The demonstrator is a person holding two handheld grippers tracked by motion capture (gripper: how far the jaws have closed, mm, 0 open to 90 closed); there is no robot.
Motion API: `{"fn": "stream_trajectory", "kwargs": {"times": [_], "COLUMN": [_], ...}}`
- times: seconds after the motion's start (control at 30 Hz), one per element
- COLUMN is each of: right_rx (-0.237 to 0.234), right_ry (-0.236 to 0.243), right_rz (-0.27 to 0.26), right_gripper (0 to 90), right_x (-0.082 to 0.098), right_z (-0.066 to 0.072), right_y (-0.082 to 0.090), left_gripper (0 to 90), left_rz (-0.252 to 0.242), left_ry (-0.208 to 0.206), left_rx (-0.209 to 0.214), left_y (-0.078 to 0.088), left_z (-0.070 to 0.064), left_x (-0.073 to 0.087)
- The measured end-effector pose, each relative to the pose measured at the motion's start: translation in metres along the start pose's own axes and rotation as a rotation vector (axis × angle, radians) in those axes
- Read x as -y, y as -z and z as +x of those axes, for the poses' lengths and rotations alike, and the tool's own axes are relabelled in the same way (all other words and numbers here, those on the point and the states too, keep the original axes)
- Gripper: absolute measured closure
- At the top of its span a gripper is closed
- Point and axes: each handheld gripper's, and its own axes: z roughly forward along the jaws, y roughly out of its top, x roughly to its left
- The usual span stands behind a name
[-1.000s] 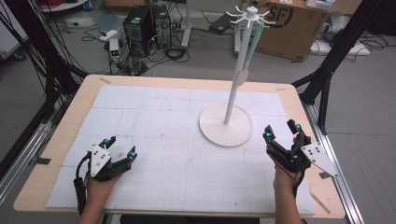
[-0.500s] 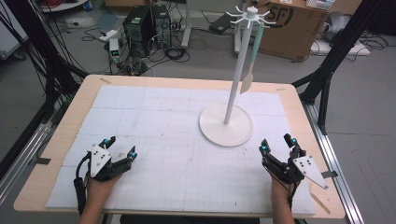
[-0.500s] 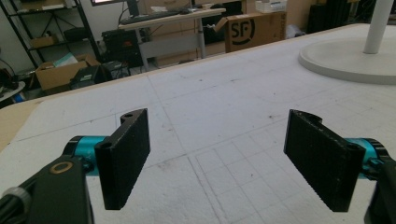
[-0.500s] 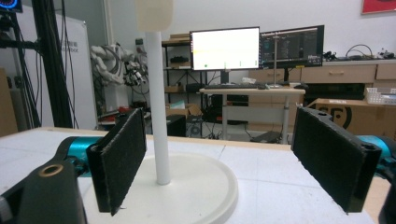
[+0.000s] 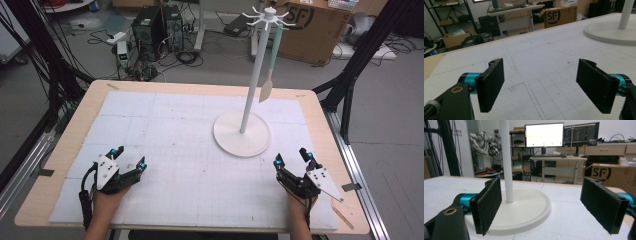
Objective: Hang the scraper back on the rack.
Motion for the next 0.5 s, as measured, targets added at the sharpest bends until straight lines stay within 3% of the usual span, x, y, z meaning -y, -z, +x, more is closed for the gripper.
{"fn": "stream_trajectory", "kwargs": {"times": [0.2,0.37,0.5], "right_rx": [-0.02,-0.055,-0.063], "right_ry": [-0.015,0.011,-0.008], "right_rz": [0.02,0.039,0.05], "right_gripper": [17.0,17.0,17.1], "right_x": [0.0033,0.0049,0.0058], "right_z": [-0.0001,0.0033,0.0015], "right_y": [-0.001,-0.0039,-0.0054], "left_gripper": [23.2,23.2,23.2], "left_rz": [0.001,0.0,-0.001], "left_ry": [-0.002,-0.004,-0.003], "left_rx": [-0.001,-0.001,-0.002], "left_y": [0.0003,0.0003,0.0004], "left_z": [-0.0001,-0.0001,-0.0001], "left_x": [0.0,0.0001,0.0001]}}
